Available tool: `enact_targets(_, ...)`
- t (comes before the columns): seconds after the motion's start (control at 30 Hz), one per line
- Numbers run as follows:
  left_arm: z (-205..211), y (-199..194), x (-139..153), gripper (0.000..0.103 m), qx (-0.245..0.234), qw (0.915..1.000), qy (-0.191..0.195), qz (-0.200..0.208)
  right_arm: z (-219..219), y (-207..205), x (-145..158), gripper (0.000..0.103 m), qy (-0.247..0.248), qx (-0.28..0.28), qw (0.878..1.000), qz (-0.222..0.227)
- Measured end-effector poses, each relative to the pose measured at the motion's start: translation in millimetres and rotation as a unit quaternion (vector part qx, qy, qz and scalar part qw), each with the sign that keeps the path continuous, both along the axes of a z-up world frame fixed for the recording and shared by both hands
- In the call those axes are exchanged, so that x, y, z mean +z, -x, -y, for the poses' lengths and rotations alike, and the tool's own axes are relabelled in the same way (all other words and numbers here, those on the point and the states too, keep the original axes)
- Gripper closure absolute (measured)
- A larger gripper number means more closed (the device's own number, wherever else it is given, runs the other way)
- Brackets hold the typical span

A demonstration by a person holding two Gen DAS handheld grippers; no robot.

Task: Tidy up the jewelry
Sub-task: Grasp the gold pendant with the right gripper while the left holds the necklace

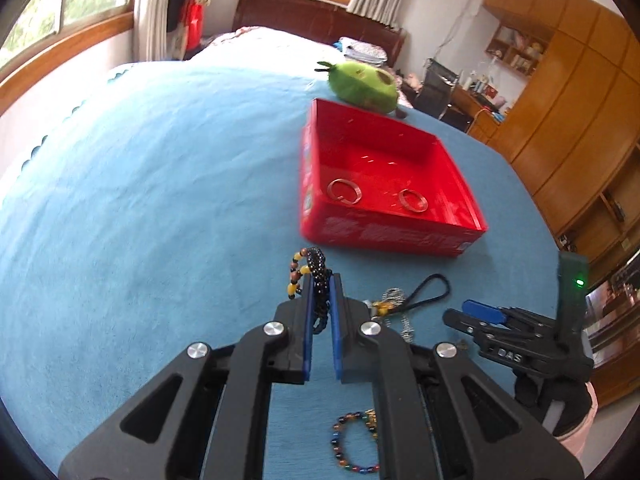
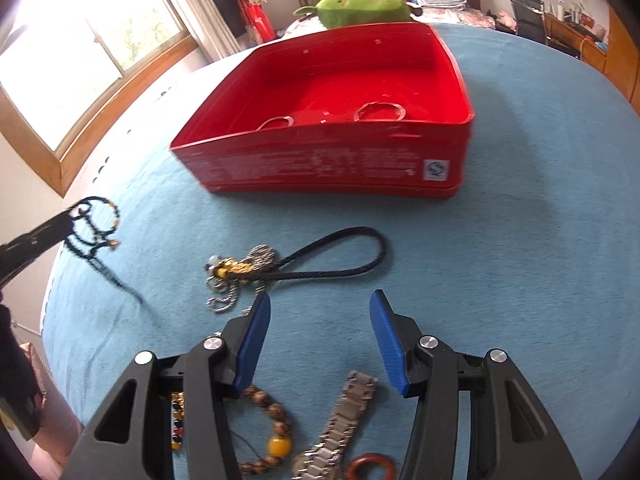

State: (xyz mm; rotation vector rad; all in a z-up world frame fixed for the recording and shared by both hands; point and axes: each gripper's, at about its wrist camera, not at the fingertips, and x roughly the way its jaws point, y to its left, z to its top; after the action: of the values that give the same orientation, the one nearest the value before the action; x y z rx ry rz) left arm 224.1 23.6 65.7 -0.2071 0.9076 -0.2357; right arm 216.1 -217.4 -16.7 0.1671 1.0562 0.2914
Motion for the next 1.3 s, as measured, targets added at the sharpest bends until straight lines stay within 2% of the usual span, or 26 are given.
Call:
enact_targets(0.17, -7.8, 3.3, -3.2, 0.097, -0.001, 1.0000, -0.001, -0.001, -18.4, 12.8, -3.6, 0.051, -0.011, 0.024, 1.000, -0.014)
enact_targets(0.37, -21.4, 12.5, -8.5, 0.097, 0.003, 1.0000, -0.001, 0.001, -53.2, 41.5, -5.2, 0.052, -0.027, 0.083, 0.996, -0.027)
enact_targets(0.43, -26.8, 15.3, -10.8, 0.097, 0.007, 1.0000, 0.000, 0.001, -61.2, 49.2, -7.8, 0.059, -0.029, 0.098, 0.994, -0.033)
enact_targets(0.5, -31.5, 17.1, -12.1, 0.097, 0.009, 1.0000, 0.002, 0.002, -63.7, 49.9, -11.0, 0.072, -0.038, 0.110, 0.992, -0.040)
enact_targets(0.57, -35.3, 19.0, -13.0, 0.097, 0.011, 0.9999, 0.004, 0.002, -68.0, 54.2, -12.1, 0.078, -0.045, 0.120, 0.991, -0.044)
enact_targets(0.63, -36.5, 21.0, -12.2, 0.097, 0.010, 0.9999, 0.005, 0.004, -69.9, 58.2, -12.8, 0.078, -0.049, 0.126, 0.990, -0.046)
enact_targets(0.87, -36.9, 21.2, -12.7, 0.097, 0.012, 0.9999, -0.004, 0.005, -86.7, 67.5, -25.4, 0.081, -0.010, 0.145, 0.988, -0.049)
enact_targets(1.1, -36.3, 17.3, -20.3, 0.097, 0.017, 0.9998, -0.010, -0.005, -96.0, 74.5, -28.5, 0.082, 0.020, 0.157, 0.987, -0.024)
enact_targets(1.3, -33.7, 13.5, -23.9, 0.097, 0.017, 0.9997, -0.012, -0.014, -103.8, 78.5, -26.6, 0.079, 0.036, 0.171, 0.985, -0.009)
